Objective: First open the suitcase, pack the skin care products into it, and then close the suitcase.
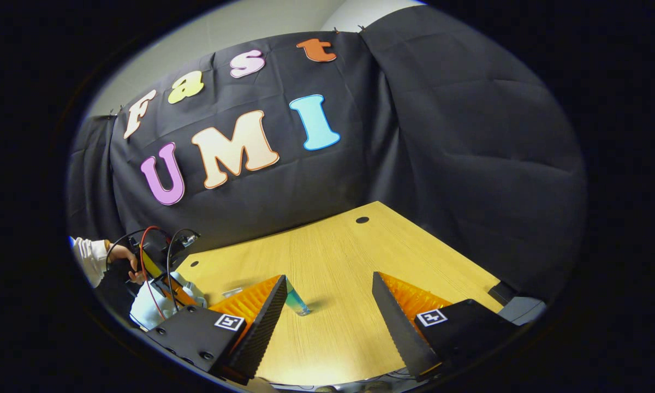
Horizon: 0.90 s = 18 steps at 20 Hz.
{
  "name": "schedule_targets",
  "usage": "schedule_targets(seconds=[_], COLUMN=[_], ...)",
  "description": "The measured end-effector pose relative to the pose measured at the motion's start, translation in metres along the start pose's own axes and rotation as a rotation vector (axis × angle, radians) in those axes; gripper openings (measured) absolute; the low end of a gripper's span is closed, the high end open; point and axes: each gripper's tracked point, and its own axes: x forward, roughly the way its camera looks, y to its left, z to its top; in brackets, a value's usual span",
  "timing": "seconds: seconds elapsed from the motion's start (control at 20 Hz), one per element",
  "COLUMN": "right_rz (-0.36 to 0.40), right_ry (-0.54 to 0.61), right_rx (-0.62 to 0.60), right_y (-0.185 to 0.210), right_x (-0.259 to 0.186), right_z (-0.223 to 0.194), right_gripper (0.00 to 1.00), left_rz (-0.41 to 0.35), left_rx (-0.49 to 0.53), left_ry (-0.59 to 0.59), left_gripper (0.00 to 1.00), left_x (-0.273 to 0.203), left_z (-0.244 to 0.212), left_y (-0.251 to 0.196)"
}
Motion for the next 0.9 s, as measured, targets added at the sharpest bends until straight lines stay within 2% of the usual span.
schedule_targets(seconds=[0.15,0.35,0.55,0.9], right_rz=[-0.007,0.0,0.032,0.073], right_ry=[0.0,0.005,0.007,0.02], right_rx=[0.004,-0.008,-0.029,-0.066], right_y=[-0.001,0.004,0.02,0.041], right_x=[-0.002,-0.001,0.002,0.0], right_z=[-0.001,-0.004,-0.007,-0.018], right_gripper=[0.98,0.98,0.98,0.98], left_rz=[-0.064,-0.163,-0.201,-0.31], left_rx=[-0.047,-0.12,-0.146,-0.202], left_ry=[-0.069,-0.191,-0.315,-0.417], left_gripper=[0.05,0.04,0.04,0.05], left_x=[-0.015,-0.061,-0.115,-0.172], left_z=[0.01,0.023,0.037,0.032], left_y=[-0.005,-0.007,0.0,0.025])
